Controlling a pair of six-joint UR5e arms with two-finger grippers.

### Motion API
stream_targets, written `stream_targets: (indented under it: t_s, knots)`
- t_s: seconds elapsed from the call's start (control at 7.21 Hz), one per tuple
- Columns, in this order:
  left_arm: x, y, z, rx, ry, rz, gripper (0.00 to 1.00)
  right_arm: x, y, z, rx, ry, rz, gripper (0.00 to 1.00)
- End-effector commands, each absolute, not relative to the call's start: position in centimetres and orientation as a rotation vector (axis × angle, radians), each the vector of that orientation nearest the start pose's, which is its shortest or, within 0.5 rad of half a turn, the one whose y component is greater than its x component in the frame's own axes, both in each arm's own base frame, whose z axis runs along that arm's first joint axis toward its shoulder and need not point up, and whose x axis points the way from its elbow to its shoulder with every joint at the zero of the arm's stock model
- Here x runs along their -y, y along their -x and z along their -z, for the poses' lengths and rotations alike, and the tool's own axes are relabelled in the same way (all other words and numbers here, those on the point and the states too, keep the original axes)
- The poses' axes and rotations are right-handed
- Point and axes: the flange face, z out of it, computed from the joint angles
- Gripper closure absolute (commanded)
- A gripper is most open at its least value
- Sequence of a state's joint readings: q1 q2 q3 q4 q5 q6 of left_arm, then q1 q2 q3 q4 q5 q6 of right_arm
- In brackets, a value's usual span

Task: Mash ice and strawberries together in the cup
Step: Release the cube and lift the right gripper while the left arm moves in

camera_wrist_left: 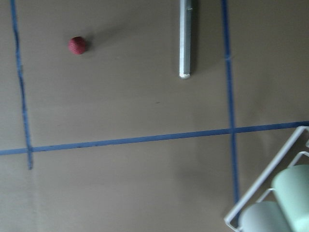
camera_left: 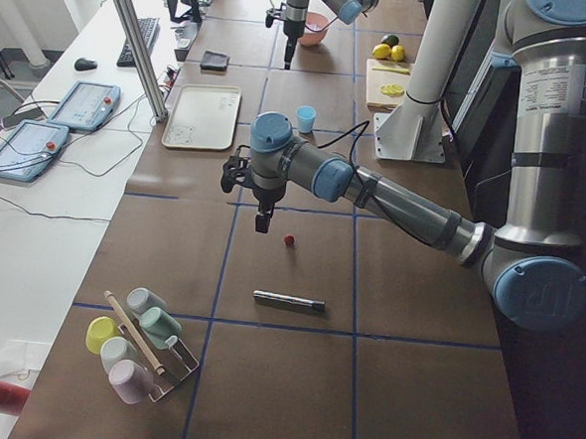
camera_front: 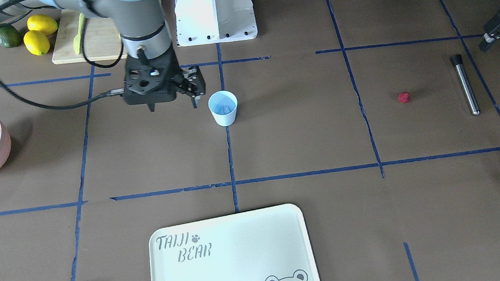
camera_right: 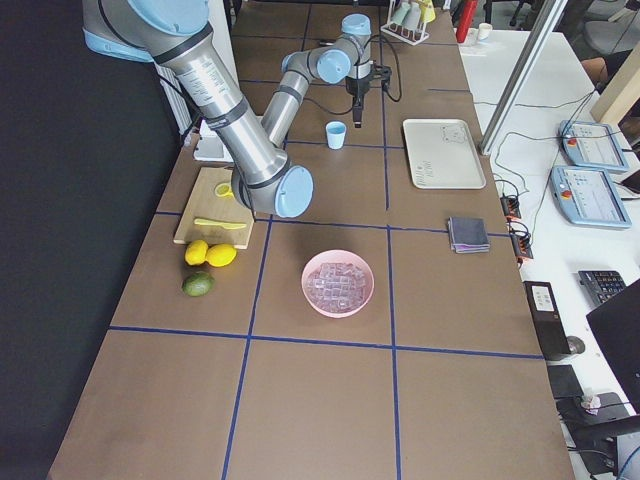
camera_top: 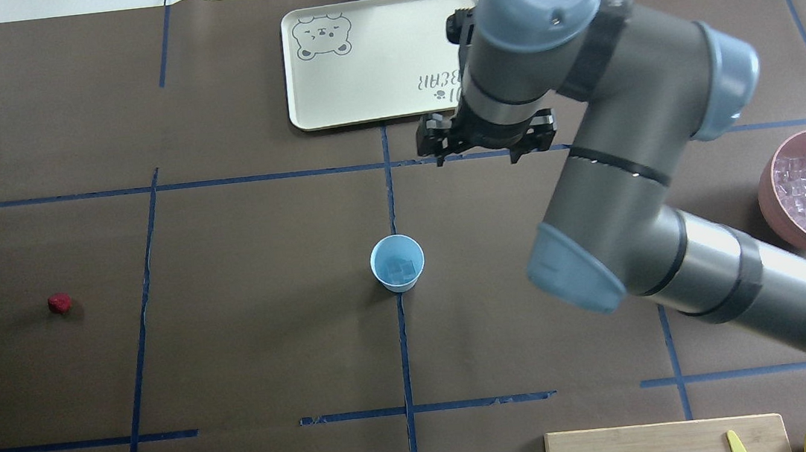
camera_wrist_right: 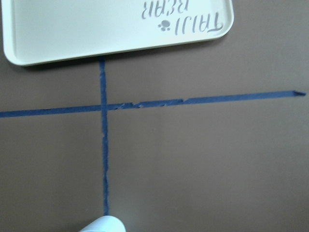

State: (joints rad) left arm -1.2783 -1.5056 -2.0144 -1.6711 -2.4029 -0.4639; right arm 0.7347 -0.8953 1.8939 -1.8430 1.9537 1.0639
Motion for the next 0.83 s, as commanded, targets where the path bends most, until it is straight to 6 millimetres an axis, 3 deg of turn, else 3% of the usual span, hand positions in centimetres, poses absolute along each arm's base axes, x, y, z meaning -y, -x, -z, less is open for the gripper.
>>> stream_targets:
  t_s: [0.0,0.14,0.28,0.42,0.55,0.69]
  knots:
    - [43.9,-15.2,-43.9,-0.942,-0.121,0.036,0.0,51.9,28.1,-23.5,0.769,-0.161,0.025,0.01]
    - [43.0,-18.4,-44.8,-0.904,-0.137,0.045,0.0,53.2,24.3,-25.7,0.775,-0.169,0.045,0.01]
    - [43.0,-20.1,-46.7,-0.87,-0.153,0.066,0.02,53.6,20.5,-29.4,0.803,-0.171,0.06,0.01]
    - [43.1,-21.5,-50.0,-0.87,-0.167,0.068,0.02,53.4,16.1,-33.7,0.824,-0.182,0.086,0.01]
    - [42.9,-22.8,-52.3,-0.904,-0.172,0.102,0.03,53.4,12.3,-36.5,0.819,-0.191,0.11,0.01]
    - [42.6,-23.8,-53.2,-0.899,-0.192,0.097,0.03,53.1,10.0,-38.4,0.806,-0.198,0.127,0.01]
